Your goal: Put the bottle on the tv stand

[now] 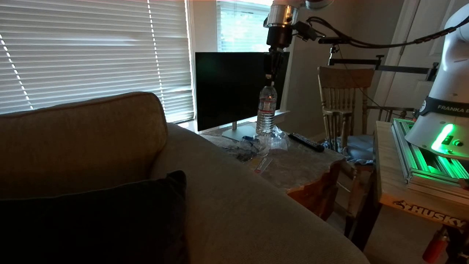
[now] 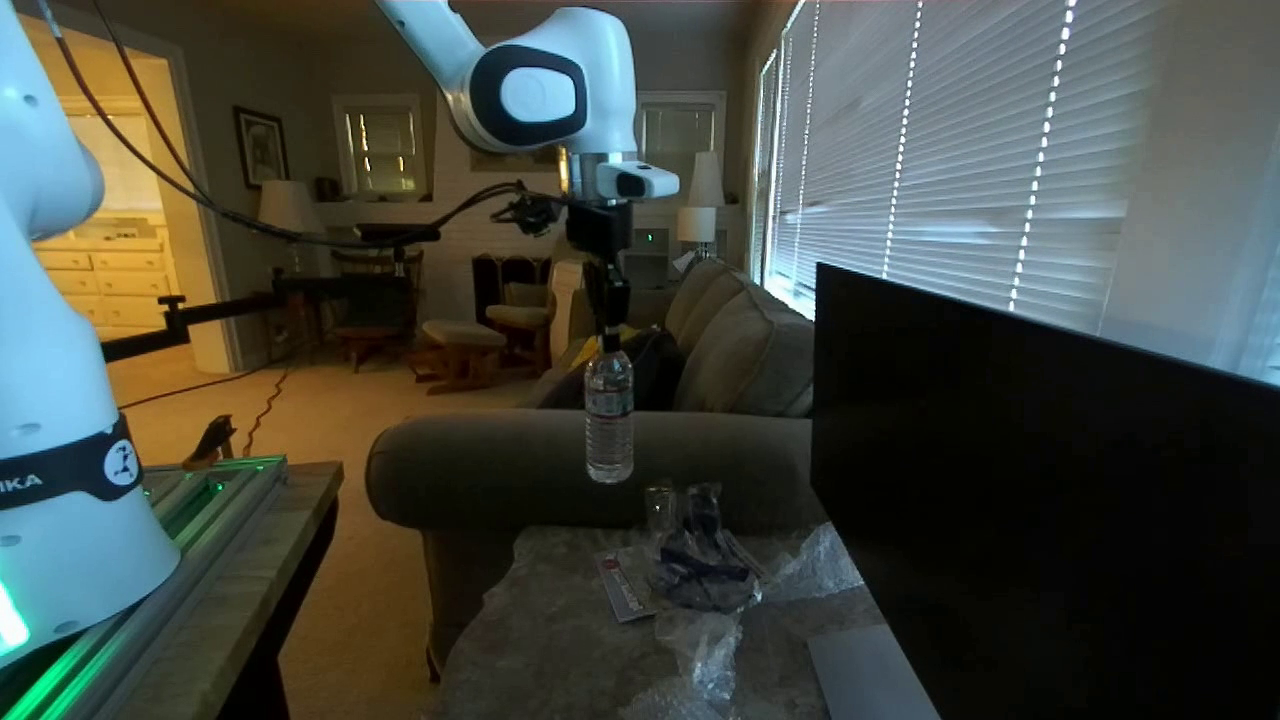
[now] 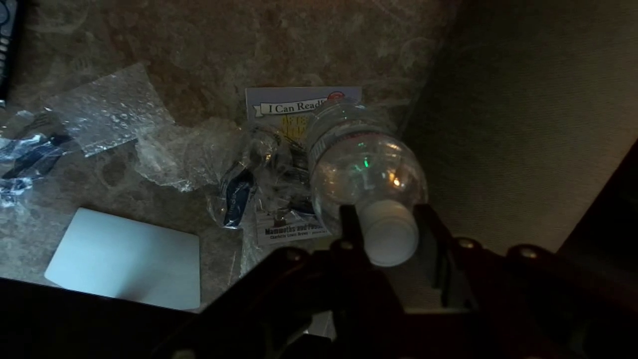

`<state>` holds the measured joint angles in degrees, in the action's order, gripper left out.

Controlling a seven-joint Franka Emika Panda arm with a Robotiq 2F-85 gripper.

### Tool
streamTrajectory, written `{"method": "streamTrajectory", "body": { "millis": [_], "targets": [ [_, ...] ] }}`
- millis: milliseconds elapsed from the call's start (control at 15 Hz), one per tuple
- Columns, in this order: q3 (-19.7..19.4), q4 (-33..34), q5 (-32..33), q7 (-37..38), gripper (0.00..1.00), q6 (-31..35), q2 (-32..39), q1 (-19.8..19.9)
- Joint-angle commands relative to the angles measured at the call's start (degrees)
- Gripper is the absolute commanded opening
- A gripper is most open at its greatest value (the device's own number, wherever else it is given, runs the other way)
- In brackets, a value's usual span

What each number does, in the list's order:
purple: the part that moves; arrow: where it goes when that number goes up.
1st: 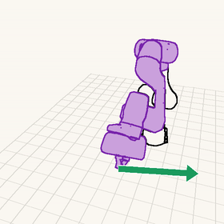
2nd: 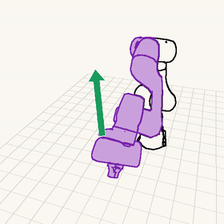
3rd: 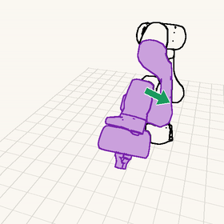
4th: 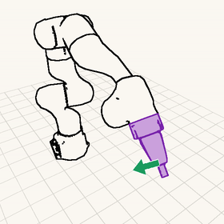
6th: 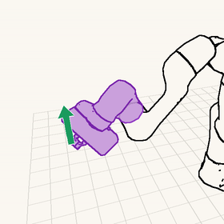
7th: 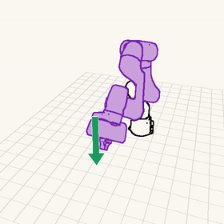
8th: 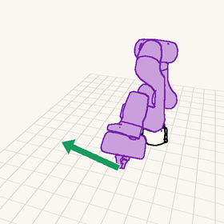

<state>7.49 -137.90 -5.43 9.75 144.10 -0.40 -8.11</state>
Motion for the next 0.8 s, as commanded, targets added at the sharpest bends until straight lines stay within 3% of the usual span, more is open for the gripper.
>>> {"method": "streamTrajectory", "body": {
  "millis": [0, 733],
  "targets": [
    [-0.1, 0.5, 0.2, 1.3, 0.08, 0.9, 0.6, 0.3],
    [-5.7, -0.5, 0.6, 6.1, 0.08, 6.1, 5.7, 4.7]
  ]
}}
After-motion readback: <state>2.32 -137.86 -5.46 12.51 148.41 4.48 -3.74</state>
